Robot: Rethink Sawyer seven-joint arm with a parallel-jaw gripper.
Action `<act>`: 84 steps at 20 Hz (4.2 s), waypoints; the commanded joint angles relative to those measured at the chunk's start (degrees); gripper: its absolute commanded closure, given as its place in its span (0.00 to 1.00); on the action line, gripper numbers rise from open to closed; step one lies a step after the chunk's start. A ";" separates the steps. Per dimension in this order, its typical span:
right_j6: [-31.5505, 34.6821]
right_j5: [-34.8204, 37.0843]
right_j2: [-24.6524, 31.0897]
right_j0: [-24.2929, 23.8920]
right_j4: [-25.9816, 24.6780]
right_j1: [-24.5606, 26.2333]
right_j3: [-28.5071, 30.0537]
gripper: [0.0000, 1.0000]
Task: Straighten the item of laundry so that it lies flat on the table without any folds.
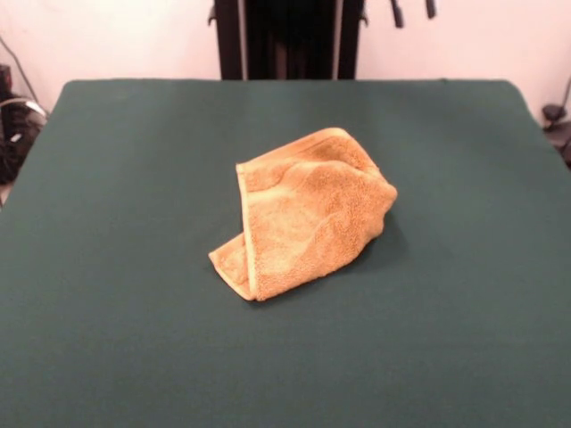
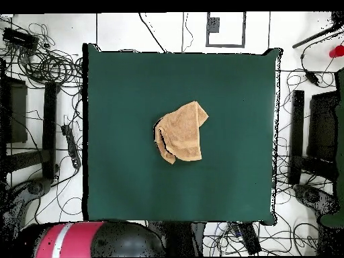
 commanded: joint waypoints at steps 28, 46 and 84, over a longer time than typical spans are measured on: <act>4.36 22.86 2.55 -6.61 6.23 4.37 3.70 0.00; 1.07 66.16 14.82 -18.54 6.02 6.23 -31.90 0.00; 10.66 78.01 24.65 -22.34 4.13 -5.07 -33.51 0.00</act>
